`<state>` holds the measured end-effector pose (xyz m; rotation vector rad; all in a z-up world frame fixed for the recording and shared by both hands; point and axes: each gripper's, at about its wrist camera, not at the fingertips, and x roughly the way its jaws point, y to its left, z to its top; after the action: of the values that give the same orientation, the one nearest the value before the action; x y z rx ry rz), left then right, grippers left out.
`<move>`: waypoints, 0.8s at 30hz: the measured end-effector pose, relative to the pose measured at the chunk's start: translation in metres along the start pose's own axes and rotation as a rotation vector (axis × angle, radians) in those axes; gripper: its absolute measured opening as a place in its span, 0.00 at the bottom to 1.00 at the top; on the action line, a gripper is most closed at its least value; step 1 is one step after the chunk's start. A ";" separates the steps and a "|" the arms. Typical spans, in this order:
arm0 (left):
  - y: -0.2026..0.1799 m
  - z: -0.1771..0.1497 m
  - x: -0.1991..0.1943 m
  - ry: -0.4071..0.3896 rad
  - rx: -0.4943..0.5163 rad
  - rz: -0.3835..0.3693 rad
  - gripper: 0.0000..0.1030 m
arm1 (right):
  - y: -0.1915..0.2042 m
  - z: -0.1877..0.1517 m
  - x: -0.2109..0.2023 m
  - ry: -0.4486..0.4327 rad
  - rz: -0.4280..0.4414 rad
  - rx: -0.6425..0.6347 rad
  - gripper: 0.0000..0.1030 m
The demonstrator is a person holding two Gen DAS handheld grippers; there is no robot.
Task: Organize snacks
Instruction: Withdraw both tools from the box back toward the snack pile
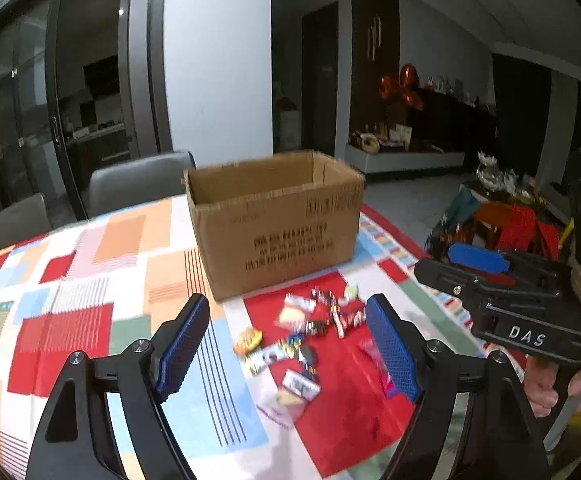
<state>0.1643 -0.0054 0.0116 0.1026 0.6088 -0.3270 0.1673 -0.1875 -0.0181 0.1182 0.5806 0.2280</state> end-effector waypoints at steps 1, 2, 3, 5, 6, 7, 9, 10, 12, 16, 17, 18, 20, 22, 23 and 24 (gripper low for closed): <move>-0.001 -0.004 0.001 0.010 0.002 -0.003 0.78 | 0.000 -0.002 0.001 0.008 0.000 0.003 0.57; -0.001 -0.008 0.003 0.020 0.004 -0.006 0.78 | -0.001 -0.007 0.004 0.027 0.002 0.009 0.57; -0.001 -0.011 0.005 0.033 0.001 -0.008 0.78 | -0.001 -0.011 0.007 0.042 0.004 0.015 0.57; 0.001 -0.018 0.010 0.054 -0.010 -0.016 0.78 | -0.002 -0.020 0.011 0.069 0.005 0.020 0.57; 0.002 -0.019 0.012 0.064 -0.013 -0.018 0.78 | -0.002 -0.023 0.014 0.084 0.006 0.024 0.57; 0.002 -0.023 0.015 0.075 -0.016 -0.020 0.78 | -0.002 -0.028 0.017 0.100 0.007 0.027 0.57; 0.003 -0.031 0.021 0.102 -0.023 -0.024 0.78 | -0.004 -0.036 0.025 0.139 0.008 0.037 0.57; 0.003 -0.034 0.025 0.114 -0.024 -0.025 0.78 | -0.004 -0.039 0.027 0.149 0.008 0.039 0.57; 0.004 -0.040 0.032 0.138 -0.025 -0.026 0.78 | -0.006 -0.045 0.033 0.175 0.000 0.043 0.57; 0.004 -0.051 0.047 0.189 -0.032 -0.034 0.78 | -0.007 -0.057 0.043 0.219 -0.018 0.045 0.57; 0.004 -0.055 0.051 0.204 -0.033 -0.039 0.78 | -0.008 -0.059 0.045 0.230 -0.018 0.048 0.57; 0.005 -0.057 0.055 0.215 -0.034 -0.038 0.78 | -0.009 -0.062 0.047 0.240 -0.022 0.051 0.57; 0.005 -0.062 0.062 0.235 -0.028 -0.037 0.78 | -0.010 -0.065 0.051 0.260 -0.027 0.057 0.57; 0.006 -0.066 0.068 0.257 -0.030 -0.036 0.78 | -0.012 -0.068 0.055 0.276 -0.033 0.065 0.57; 0.006 -0.068 0.071 0.268 -0.033 -0.042 0.78 | -0.013 -0.070 0.058 0.289 -0.034 0.070 0.57; 0.006 -0.070 0.074 0.281 -0.033 -0.045 0.78 | -0.015 -0.072 0.061 0.299 -0.035 0.075 0.57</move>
<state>0.1855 -0.0067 -0.0885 0.1041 0.8952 -0.3488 0.1791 -0.1835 -0.1126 0.1480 0.8880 0.1909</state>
